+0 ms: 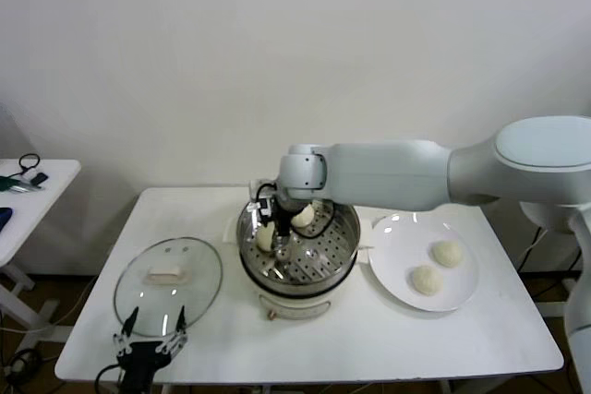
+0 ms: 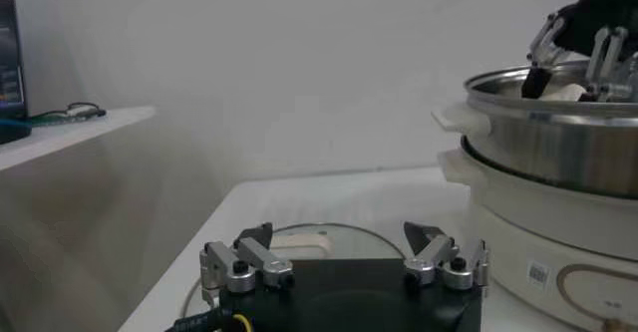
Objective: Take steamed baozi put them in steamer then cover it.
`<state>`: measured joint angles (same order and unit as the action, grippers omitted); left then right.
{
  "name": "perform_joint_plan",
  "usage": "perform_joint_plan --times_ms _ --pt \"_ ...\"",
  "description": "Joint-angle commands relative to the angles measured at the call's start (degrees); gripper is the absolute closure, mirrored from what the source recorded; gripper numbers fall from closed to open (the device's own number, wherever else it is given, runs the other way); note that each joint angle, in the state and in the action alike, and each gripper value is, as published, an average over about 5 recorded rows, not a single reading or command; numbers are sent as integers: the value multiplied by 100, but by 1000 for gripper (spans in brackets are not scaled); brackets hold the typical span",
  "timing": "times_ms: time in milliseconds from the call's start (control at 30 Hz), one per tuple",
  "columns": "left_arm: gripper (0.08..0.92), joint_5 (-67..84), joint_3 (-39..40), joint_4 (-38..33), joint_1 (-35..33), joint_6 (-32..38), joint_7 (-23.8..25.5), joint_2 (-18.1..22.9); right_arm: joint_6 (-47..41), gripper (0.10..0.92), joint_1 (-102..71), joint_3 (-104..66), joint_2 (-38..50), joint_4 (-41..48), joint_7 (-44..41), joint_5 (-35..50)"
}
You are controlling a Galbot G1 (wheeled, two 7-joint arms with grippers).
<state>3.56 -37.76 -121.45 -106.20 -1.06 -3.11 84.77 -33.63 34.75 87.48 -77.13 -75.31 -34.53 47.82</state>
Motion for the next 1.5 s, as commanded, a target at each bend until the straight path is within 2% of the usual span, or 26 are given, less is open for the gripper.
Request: perform_joint_plan --times_ms 33,200,333,433,600,733,867,1067,1500 --pt "177 -7 4 -17 -5 -16 2 0 136 238 322 20 96 -29 -173 -118" --pt "177 -42 23 -60 -21 -38 12 -1 839 204 1353 338 964 -372 -952 -95" --pt "177 -56 31 -76 -47 -40 15 -11 1406 203 2077 870 2162 -746 -1700 -233" --pt "177 -53 32 -74 -59 -37 19 -30 1743 202 2510 1501 3111 -1031 -2090 -691" --pt "177 -44 19 -80 -49 -39 31 -62 2039 203 2421 2139 4413 -1205 -2214 -1581" --pt "177 -55 16 -89 -24 -50 42 -53 2001 203 1448 1772 4999 -1277 -2085 -2233" --pt "177 -88 39 -79 4 -59 50 -17 1862 203 80 712 5202 -1168 -1926 -2761" --pt "177 -114 44 -47 16 -64 50 31 1693 203 -1331 -444 4986 -784 -1719 -3103" --pt "177 -130 19 17 4 -55 30 92 1619 203 -2135 -1080 4360 -96 -1490 -3471"
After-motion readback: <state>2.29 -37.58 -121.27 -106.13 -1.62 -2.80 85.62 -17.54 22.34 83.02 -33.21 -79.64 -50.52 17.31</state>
